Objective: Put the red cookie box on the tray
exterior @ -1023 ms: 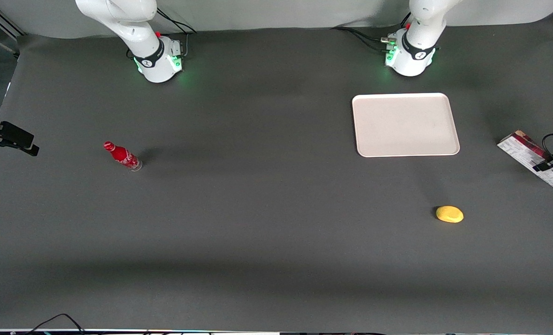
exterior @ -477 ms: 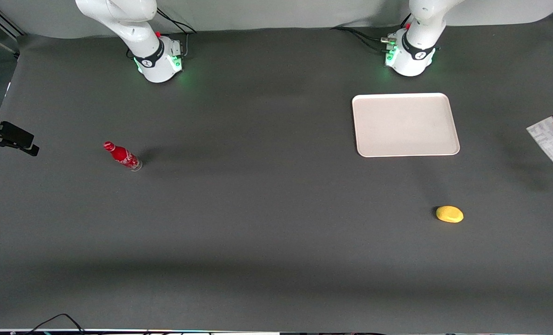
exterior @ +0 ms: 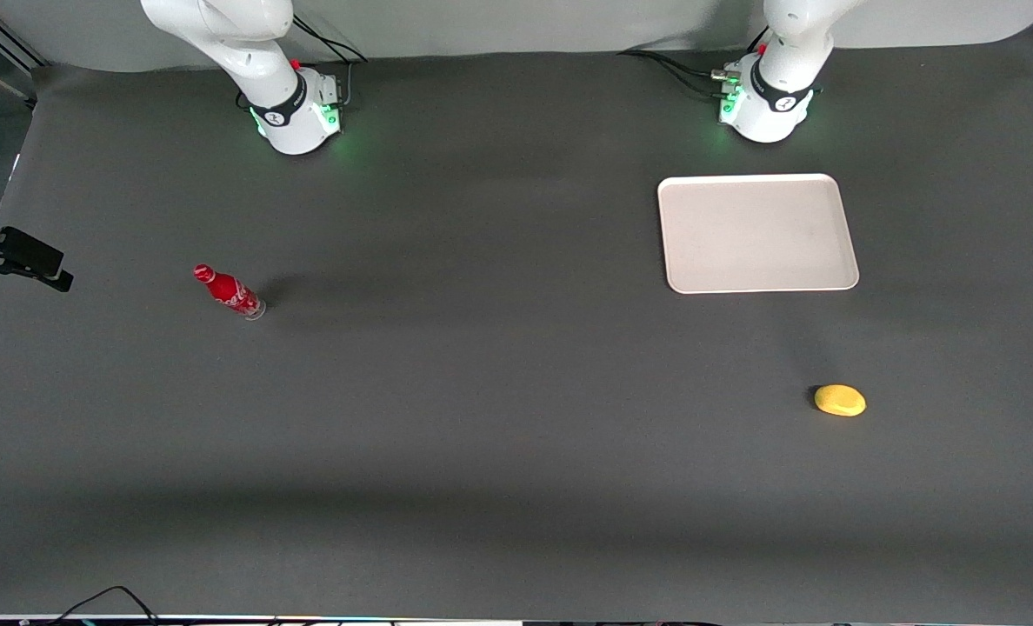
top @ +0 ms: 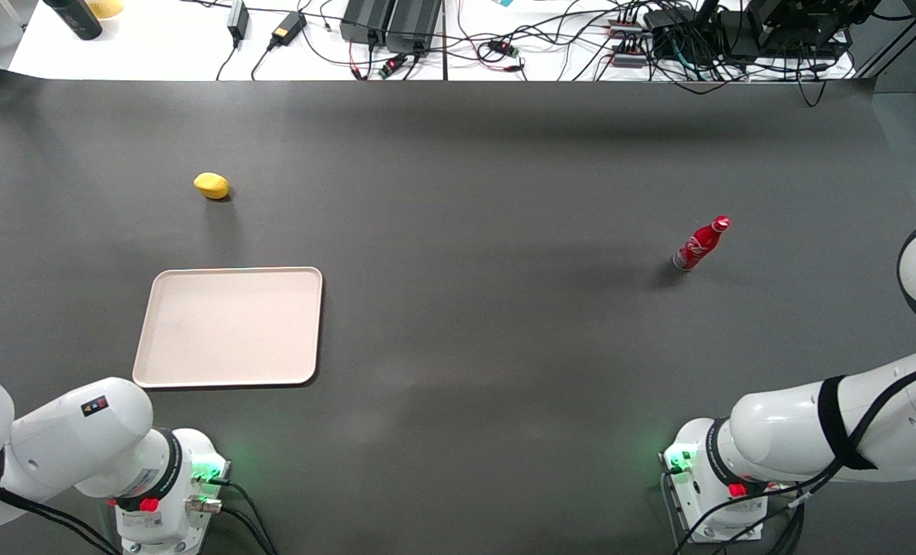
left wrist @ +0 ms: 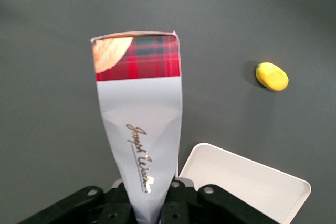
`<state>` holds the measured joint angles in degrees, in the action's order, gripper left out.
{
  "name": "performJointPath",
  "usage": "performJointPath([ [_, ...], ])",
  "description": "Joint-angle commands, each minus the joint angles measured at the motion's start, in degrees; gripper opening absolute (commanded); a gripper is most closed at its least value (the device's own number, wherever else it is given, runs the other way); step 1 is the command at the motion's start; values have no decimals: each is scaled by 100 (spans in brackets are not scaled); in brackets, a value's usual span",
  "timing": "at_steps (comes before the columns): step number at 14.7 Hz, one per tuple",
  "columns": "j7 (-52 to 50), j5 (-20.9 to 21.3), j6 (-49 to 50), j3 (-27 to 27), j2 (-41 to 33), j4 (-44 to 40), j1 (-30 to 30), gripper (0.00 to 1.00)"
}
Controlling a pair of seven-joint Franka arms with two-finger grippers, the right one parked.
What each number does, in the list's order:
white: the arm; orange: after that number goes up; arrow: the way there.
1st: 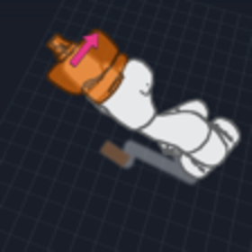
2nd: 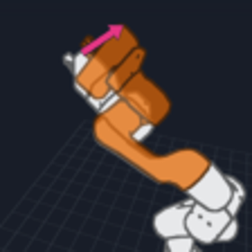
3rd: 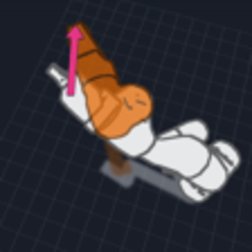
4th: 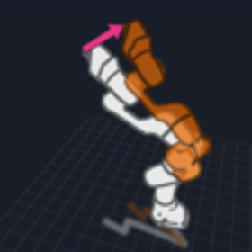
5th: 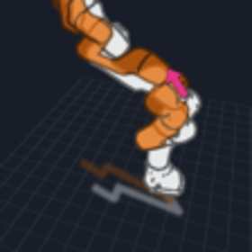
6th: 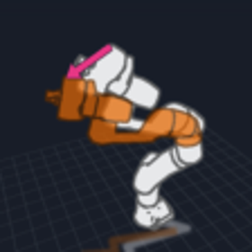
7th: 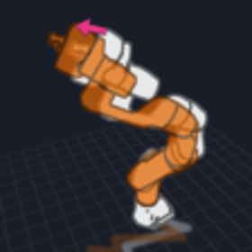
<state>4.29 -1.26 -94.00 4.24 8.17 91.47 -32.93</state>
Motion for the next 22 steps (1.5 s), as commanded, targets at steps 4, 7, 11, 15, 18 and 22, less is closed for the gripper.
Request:
performJointPath([
  [4,-52,144,-231,585,-639,957,41,0],
  [7,-69,135,-952,1060,-1439,2292,50,0],
  [11,-43,135,-1566,1631,-2143,3549,41,0],
  [15,457,47,-2454,1791,-2556,4745,41,0],
  [18,519,12,-3447,1773,-2698,5756,76,0],
  [22,520,12,-4477,1755,-2663,6733,50,0],
])
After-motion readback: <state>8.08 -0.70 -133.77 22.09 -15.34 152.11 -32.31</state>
